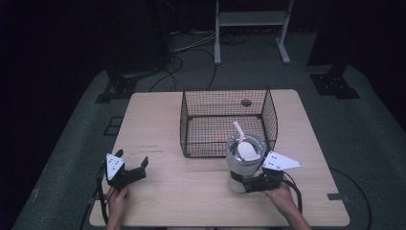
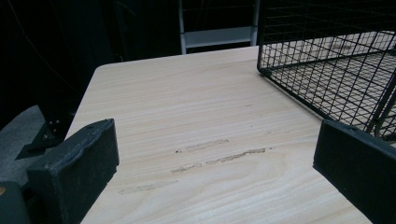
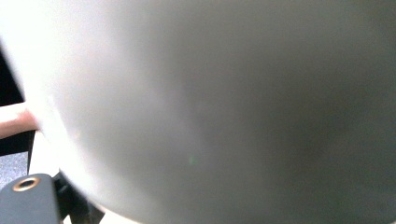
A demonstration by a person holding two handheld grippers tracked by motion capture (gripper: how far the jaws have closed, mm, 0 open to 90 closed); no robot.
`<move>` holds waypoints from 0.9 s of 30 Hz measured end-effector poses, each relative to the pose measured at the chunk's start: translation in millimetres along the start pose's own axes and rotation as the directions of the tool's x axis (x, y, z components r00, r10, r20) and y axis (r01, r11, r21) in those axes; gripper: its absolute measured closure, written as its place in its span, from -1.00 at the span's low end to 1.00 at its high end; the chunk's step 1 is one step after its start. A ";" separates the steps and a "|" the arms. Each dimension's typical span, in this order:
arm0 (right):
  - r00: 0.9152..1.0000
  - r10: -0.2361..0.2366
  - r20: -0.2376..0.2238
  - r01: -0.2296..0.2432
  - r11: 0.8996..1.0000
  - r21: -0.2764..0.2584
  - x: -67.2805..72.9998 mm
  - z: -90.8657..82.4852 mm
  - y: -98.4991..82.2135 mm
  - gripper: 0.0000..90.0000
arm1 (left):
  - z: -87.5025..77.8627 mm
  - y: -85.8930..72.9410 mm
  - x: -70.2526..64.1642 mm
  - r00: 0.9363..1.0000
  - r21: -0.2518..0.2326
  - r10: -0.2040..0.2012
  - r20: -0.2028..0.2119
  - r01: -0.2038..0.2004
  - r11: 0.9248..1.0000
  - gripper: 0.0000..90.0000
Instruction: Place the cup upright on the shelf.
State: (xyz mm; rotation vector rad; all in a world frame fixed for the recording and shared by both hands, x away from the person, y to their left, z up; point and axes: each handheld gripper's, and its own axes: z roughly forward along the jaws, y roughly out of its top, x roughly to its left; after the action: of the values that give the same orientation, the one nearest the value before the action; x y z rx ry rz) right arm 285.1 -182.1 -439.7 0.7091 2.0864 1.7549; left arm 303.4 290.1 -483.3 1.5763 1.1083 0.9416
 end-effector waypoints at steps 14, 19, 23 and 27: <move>0.999 -0.021 -0.048 0.020 1.000 -0.021 -13.1 2.9 42.6 -0.81 | -0.4 0.1 0.1 1.000 0.002 -0.002 0.000 0.002 1.000 -1.00; 0.998 -0.035 -0.047 0.034 0.999 -0.023 -16.1 5.4 54.9 -0.81 | -0.4 0.1 0.3 1.000 0.002 -0.001 0.000 0.001 1.000 -1.00; 0.997 -0.043 -0.056 0.042 0.999 -0.026 -19.0 10.0 66.2 -0.81 | -0.4 0.1 0.3 1.000 0.002 0.000 -0.001 0.000 1.000 -1.00; 0.996 -0.056 -0.063 0.054 0.998 -0.028 -21.8 14.5 75.5 -0.81 | -0.3 0.0 0.3 1.000 -0.001 0.000 -0.001 0.000 1.000 -1.00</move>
State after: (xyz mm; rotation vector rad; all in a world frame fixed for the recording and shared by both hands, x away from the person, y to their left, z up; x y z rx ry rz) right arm 323.4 -173.4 -370.1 0.5899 2.0993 1.7936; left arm 303.2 290.5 -483.2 1.5752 1.1075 0.9431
